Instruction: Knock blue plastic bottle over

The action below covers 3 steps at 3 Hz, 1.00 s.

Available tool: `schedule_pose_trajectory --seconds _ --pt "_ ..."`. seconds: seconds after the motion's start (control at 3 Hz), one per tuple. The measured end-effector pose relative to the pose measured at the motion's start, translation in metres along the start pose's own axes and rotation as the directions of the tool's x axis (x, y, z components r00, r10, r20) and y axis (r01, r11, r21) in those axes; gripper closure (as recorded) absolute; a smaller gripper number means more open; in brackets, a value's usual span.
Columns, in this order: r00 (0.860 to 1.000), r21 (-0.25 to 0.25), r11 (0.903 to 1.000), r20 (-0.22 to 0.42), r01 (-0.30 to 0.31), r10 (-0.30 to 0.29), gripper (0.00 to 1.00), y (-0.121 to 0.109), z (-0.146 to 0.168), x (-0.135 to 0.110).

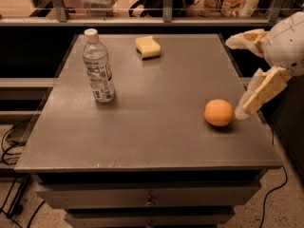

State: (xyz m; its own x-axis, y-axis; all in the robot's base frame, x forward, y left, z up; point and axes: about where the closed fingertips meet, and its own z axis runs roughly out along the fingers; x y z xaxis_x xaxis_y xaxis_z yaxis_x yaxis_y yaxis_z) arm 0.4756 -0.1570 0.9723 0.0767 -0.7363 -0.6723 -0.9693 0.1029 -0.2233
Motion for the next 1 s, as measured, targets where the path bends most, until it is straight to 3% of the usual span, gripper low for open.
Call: schedule_pose_trajectory --seconds 0.33,1.0 --pt "1.0 0.0 1.0 0.0 0.0 0.0 0.0 0.0 0.0 0.0" --pt "1.0 0.058 0.9983 -0.021 -0.002 0.003 0.0 -0.007 0.019 -0.019"
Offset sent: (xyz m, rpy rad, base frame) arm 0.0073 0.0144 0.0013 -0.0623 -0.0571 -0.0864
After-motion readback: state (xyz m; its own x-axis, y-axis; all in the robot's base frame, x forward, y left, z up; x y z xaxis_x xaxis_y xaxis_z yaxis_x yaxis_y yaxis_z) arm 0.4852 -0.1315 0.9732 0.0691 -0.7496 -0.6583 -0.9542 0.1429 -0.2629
